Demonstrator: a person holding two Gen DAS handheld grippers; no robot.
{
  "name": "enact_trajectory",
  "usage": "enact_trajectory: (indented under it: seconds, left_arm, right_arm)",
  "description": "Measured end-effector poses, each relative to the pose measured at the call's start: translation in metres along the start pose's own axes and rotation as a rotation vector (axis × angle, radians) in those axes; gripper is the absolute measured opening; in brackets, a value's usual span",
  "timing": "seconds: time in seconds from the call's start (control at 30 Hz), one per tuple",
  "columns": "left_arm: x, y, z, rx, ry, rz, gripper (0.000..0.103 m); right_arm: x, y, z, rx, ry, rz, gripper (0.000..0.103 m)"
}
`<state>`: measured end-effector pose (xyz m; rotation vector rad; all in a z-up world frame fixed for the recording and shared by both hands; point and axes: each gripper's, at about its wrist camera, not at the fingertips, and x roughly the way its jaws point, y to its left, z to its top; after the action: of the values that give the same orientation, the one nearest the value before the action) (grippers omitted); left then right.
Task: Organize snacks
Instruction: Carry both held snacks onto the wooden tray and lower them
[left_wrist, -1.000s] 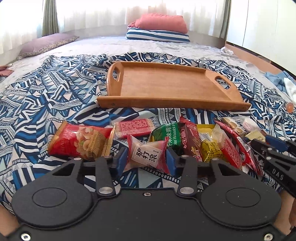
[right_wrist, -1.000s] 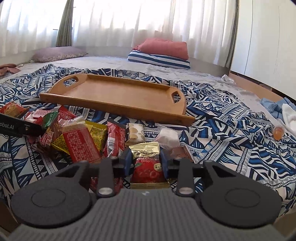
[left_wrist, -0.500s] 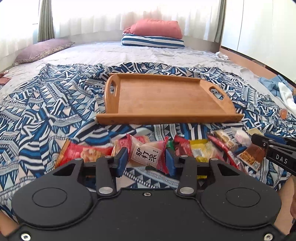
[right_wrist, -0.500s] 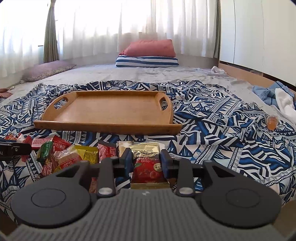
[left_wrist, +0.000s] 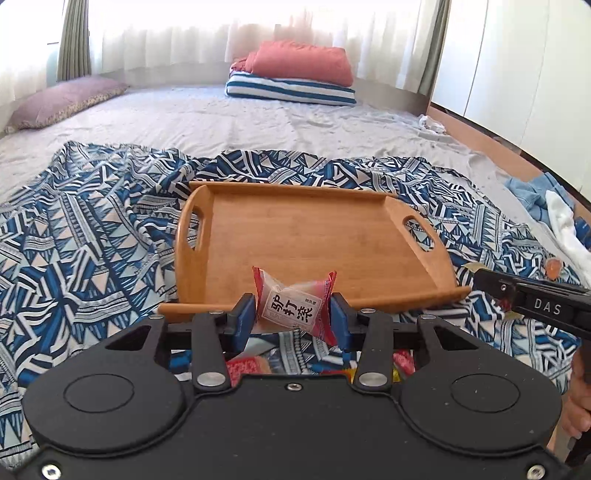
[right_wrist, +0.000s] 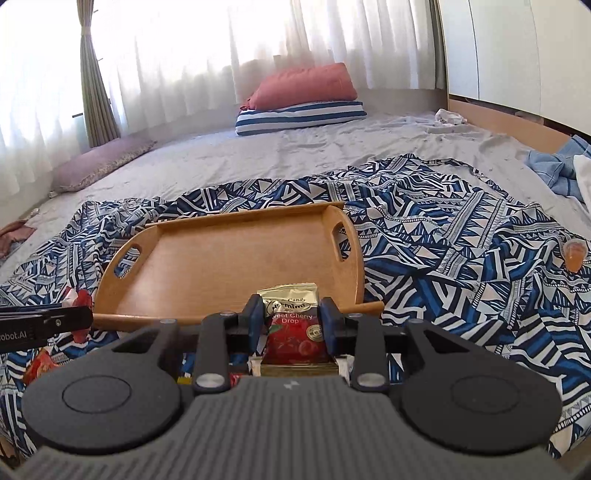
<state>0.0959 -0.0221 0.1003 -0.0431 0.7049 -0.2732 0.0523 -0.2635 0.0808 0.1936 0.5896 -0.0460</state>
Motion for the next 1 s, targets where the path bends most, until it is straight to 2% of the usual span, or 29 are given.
enact_trajectory:
  seconds: [0.1,0.3,0.47,0.77,1.0]
  left_arm:
    - [0.020,0.001,0.014,-0.038,0.048,-0.016,0.041]
    - [0.065,-0.003,0.035,-0.055,0.107,0.031,0.041]
    - [0.106,-0.006,0.045,-0.060,0.156,0.082,0.041]
    - [0.155,-0.012,0.051,-0.037,0.200,0.139,0.041]
    - [0.169,-0.020,0.051,0.003,0.195,0.149,0.041]
  right_arm:
    - [0.019,-0.002,0.015,0.031,0.032,0.014,0.038]
    - [0.062,-0.007,0.035,0.098,0.091,0.047,0.038]
    - [0.090,-0.001,0.040,0.064,0.119,0.025,0.038]
    - [0.136,0.006,0.038,0.028,0.184,0.000,0.038]
    - [0.157,0.005,0.031,0.039,0.218,0.003,0.038]
